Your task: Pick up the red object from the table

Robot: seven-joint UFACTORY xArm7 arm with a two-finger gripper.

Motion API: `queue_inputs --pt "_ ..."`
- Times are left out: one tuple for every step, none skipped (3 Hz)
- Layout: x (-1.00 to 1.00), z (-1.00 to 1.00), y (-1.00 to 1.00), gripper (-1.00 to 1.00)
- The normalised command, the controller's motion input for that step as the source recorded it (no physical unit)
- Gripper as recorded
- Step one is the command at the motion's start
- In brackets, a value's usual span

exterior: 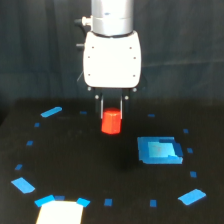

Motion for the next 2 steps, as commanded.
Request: queue_inputs --pt "0.01 0.01 -0.06 -1.0" --pt "-0.07 0.96 0.2 -1.0"
